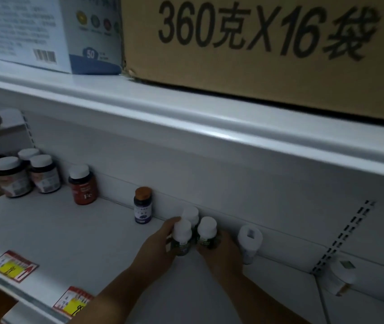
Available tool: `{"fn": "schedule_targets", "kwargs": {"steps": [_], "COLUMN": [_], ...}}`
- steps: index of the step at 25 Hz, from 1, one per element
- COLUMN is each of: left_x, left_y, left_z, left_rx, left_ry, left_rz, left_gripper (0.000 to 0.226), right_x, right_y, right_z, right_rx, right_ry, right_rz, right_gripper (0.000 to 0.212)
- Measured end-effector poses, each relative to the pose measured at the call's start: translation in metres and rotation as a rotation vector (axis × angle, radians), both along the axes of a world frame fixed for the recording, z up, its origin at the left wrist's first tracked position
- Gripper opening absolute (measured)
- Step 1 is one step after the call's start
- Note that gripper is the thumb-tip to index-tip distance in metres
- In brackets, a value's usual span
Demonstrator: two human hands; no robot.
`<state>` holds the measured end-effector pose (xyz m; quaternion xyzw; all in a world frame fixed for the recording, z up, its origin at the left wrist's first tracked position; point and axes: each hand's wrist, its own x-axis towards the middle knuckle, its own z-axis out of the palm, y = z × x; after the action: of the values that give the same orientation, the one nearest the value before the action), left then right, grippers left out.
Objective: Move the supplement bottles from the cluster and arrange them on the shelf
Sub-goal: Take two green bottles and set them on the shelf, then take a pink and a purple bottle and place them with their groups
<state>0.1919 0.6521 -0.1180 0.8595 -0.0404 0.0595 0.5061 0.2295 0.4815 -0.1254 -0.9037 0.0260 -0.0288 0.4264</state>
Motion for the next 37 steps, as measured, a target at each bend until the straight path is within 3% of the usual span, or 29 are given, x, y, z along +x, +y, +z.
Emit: {"fn": "schedule_targets", "kwargs": {"steps": [3,7,9,12,14,15,18,21,23,26,30,37], "left_x": [0.000,-0.012,-0.013,-0.012,-0.014,-0.017,-0.029,-0.049,-0.065,-0.096,-0.134,-0.146], "left_y": [-0.003,-0.014,-0.024,-0.051,-0.077,-0.093,-0.161,-0.256,-0.326,-0.440,-0.560,-0.698], "left_z": [-0.001,0.014,0.026,0.049,0.065,0.071,0.086,0.095,0.098,0.100,0.082,0.043], "left_rx": [-0.025,0.287,0.336,0.467,0.549,0.591,0.647,0.623,0.609,0.540,0.458,0.341], "left_ry": [0.058,-0.127,-0.223,-0.219,-0.197,-0.199,-0.270,-0.345,-0.421,-0.519,-0.407,-0.105], "left_rz": [-0.018,0.027,0.067,0.050,0.008,-0.012,-0.055,-0.174,-0.264,-0.376,-0.632,-0.916], "left_gripper": [0.062,0.081,0.082,0.072,0.078,0.086,0.106,0.097,0.096,0.085,0.052,0.054], "right_x": [0.009,-0.015,-0.040,-0.077,-0.098,-0.104,-0.140,-0.183,-0.217,-0.267,-0.328,-0.367], "right_y": [-0.001,-0.013,-0.029,-0.067,-0.099,-0.117,-0.187,-0.282,-0.343,-0.433,-0.528,-0.642], "right_z": [-0.008,0.002,0.013,0.027,0.036,0.034,0.061,0.068,0.075,0.073,0.067,0.041], "right_rx": [-0.032,0.163,0.028,-0.283,-0.449,-0.571,-0.674,-0.701,-0.672,-0.593,-0.526,-0.364], "right_ry": [0.039,0.050,0.031,-0.086,-0.161,-0.249,-0.257,-0.348,-0.330,-0.278,-0.120,0.050], "right_rz": [-0.025,-0.021,0.144,0.442,0.534,0.508,0.415,0.306,0.168,0.132,-0.039,-0.326], "right_gripper": [0.070,0.049,0.047,0.066,0.071,0.069,0.063,0.060,0.064,0.075,0.072,0.063]}}
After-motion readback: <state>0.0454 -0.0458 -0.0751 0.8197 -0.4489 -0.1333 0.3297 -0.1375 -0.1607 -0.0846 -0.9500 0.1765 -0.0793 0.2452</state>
